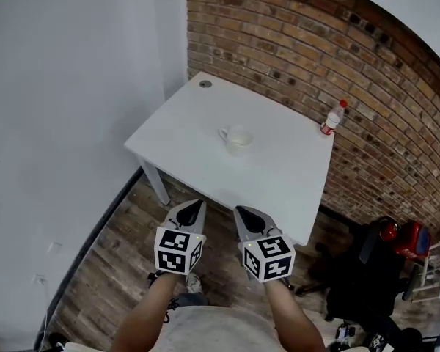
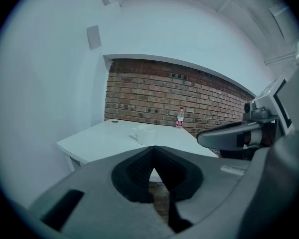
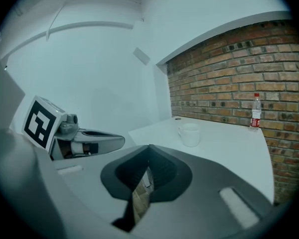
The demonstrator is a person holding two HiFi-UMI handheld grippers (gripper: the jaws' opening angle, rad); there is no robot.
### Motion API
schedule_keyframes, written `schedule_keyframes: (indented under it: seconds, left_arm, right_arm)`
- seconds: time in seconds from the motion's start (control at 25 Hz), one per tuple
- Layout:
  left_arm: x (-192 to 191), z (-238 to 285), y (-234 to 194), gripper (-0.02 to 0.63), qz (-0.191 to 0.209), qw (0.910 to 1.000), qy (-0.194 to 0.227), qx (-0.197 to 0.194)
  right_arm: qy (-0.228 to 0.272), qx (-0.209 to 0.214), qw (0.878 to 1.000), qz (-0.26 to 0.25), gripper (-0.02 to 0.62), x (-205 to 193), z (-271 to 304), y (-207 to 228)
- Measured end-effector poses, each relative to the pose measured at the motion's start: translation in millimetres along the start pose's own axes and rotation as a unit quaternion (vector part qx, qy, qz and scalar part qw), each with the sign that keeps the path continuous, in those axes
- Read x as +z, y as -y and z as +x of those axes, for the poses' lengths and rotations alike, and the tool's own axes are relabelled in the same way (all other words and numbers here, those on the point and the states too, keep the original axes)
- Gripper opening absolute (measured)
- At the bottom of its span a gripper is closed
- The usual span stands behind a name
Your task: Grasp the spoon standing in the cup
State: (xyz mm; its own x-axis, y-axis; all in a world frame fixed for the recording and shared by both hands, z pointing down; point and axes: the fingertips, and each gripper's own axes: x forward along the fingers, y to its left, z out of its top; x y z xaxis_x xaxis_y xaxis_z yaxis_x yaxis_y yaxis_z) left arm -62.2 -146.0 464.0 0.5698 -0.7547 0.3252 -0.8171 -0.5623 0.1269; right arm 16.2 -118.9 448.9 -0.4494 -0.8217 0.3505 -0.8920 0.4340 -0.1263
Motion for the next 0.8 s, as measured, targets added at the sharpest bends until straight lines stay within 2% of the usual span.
schedule_keyframes:
  seconds: [0.28,0.8]
  left_arm:
    - [13,23,-28,-0.003,0.008,0.9993,0.0,-0.036]
    - [34,75,-29,-0.002,0.037,0.9961,0.008,-0.08]
  right_arm:
    - [0.002,-0.033,0.999,0.004,0.006,16,33,0]
    - [0.022,-0.072,0.997,0.012,0.005,35,52,31]
